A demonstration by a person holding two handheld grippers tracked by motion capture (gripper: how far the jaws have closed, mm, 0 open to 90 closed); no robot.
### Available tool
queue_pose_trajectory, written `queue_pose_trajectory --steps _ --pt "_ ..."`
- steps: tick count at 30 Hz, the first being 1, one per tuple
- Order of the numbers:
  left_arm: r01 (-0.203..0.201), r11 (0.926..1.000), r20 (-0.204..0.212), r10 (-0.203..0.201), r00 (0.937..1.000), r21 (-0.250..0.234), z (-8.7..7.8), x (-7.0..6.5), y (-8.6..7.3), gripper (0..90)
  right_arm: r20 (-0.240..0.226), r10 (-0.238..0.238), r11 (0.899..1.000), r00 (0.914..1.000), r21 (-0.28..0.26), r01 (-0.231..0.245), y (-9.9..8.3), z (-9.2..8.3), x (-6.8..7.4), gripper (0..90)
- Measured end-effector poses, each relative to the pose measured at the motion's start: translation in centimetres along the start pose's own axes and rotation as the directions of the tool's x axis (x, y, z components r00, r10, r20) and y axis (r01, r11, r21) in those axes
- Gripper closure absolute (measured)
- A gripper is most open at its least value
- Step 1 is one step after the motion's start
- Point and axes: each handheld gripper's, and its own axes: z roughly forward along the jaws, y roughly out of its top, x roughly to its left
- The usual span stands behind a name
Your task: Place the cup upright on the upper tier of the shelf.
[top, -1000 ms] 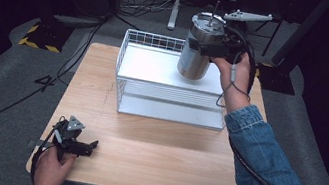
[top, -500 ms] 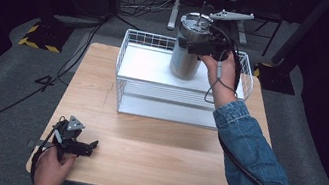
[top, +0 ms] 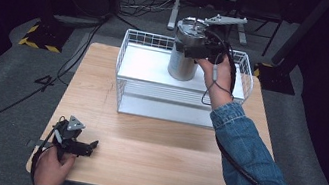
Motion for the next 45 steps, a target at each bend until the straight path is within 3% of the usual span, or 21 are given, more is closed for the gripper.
queue_pose_trajectory --steps 23,33,45 --pt "-0.002 1.0000 -0.001 0.002 1.0000 0.001 0.0 0.0 0.0 0.6 -0.030 -0.023 0.999 0.9993 -0.036 0.022 -0.6 0.1 -0.4 2.3" --pt "-0.001 1.0000 0.000 0.001 1.0000 0.001 0.0 0.0 0.0 0.5 -0.003 -0.063 0.998 0.9980 -0.012 0.063 -0.8 0.3 -0.1 0.0" --pt "-0.001 1.0000 0.000 0.001 1.0000 0.001 0.0 0.0 0.0 0.5 -0.010 -0.038 0.999 0.9992 -0.037 0.038 -1.1 -2.3 0.0 0.0"
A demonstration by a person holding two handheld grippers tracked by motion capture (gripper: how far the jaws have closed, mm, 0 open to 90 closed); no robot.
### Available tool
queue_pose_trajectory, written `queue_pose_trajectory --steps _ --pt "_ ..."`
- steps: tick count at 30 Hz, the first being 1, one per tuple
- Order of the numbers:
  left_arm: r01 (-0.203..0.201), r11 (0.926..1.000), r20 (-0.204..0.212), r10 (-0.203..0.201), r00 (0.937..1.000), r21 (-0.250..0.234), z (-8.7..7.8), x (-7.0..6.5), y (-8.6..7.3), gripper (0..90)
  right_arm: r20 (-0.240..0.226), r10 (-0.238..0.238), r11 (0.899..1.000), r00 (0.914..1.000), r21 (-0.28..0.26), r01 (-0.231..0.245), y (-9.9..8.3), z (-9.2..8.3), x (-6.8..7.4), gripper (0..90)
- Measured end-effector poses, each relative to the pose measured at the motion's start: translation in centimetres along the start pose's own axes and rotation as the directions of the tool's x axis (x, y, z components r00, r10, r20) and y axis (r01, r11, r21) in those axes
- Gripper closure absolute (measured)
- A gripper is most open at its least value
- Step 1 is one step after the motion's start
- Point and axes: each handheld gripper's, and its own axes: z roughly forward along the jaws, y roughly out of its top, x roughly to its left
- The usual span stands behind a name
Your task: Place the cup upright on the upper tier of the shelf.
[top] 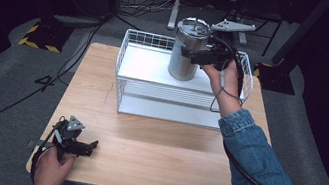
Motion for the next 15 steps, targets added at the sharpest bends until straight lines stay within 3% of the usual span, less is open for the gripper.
queue_pose_trajectory --steps 15 --pt "-0.001 1.0000 0.000 0.001 1.0000 -0.001 0.0 0.0 0.0 0.6 -0.043 -0.050 0.998 0.9978 -0.041 0.048 -1.4 -6.1 1.0 0.0"
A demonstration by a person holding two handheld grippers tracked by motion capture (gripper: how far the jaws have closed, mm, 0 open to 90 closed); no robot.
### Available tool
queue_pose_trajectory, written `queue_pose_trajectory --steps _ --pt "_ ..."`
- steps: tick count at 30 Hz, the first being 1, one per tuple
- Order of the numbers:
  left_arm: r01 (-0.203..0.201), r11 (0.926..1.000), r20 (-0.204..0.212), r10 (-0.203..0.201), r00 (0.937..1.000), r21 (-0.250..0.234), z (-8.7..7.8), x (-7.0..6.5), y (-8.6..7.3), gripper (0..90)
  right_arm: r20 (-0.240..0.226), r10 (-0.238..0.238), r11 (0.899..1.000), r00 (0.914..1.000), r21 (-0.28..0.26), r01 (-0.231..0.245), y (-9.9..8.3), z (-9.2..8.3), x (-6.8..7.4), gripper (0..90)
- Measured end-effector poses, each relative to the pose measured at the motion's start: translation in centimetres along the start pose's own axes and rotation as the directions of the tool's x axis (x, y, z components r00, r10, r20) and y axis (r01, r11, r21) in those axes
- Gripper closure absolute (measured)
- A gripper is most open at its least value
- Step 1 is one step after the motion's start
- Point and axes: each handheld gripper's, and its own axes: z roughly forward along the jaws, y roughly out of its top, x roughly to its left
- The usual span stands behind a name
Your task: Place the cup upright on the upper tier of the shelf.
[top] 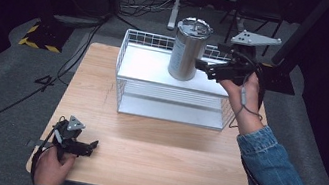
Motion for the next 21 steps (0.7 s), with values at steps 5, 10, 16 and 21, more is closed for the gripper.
queue_pose_trajectory --steps 5,10,16,21 --pt "-0.001 1.0000 0.000 0.001 1.0000 0.000 0.0 0.0 0.0 0.5 -0.011 -0.016 1.000 0.9998 -0.004 0.016 -0.9 -2.0 0.5 0.0" --pt "-0.001 1.0000 0.002 0.001 1.0000 0.001 0.0 0.0 0.0 0.5 -0.007 -0.030 1.000 0.9995 0.004 0.030 -1.8 -4.0 0.8 0.0" --pt "0.001 1.0000 0.001 -0.001 1.0000 0.000 0.1 0.1 0.2 0.5 -0.005 -0.032 0.999 0.9995 0.010 0.032 -3.2 -6.2 0.9 0.0" --pt "0.001 1.0000 -0.001 -0.001 1.0000 -0.001 0.2 0.1 0.2 0.5 -0.003 -0.023 1.000 0.9997 0.016 0.023 -4.3 -7.5 0.8 0.0"
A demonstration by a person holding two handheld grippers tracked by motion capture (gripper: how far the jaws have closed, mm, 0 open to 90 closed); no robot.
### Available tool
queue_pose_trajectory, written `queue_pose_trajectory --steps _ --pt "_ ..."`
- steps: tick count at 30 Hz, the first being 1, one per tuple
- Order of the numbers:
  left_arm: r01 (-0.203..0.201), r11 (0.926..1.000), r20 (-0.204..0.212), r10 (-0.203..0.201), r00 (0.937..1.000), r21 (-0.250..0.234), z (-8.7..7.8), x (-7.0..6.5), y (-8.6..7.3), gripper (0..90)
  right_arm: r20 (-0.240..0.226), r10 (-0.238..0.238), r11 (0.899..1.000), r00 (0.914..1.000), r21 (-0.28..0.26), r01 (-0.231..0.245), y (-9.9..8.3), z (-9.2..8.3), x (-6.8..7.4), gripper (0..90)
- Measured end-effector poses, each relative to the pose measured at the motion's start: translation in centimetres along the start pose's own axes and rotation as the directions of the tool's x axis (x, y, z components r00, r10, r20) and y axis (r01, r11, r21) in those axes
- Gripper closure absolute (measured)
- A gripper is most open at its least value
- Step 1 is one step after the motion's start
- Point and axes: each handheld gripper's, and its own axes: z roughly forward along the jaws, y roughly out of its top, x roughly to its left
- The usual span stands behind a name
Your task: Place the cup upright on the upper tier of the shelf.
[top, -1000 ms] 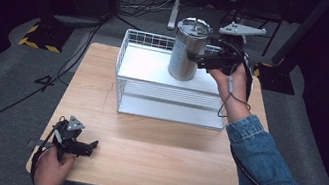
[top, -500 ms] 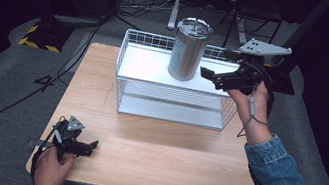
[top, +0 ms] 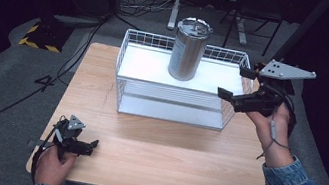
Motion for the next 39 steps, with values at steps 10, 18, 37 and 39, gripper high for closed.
queue_pose_trajectory --steps 10,18,37,39 --pt "-0.001 1.0000 0.002 0.001 1.0000 0.001 0.0 0.0 0.0 0.5 0.020 0.009 0.999 0.9998 0.032 -0.010 -3.4 -2.7 0.5 0.0" --pt "-0.001 1.0000 0.002 0.001 1.0000 0.000 0.0 0.0 0.0 0.5 0.033 0.021 0.998 0.9992 0.062 -0.023 -6.2 -3.3 0.7 0.0" --pt "-0.002 1.0000 0.002 0.002 1.0000 0.001 0.0 0.0 0.0 0.5 0.075 0.084 0.987 0.9936 0.133 -0.094 -14.7 -2.0 -0.4 8.0" --pt "0.000 1.0000 0.002 0.000 1.0000 0.001 0.0 0.0 0.0 0.5 0.083 0.092 0.984 0.9922 0.145 -0.104 -15.4 -1.7 -0.6 9.6"
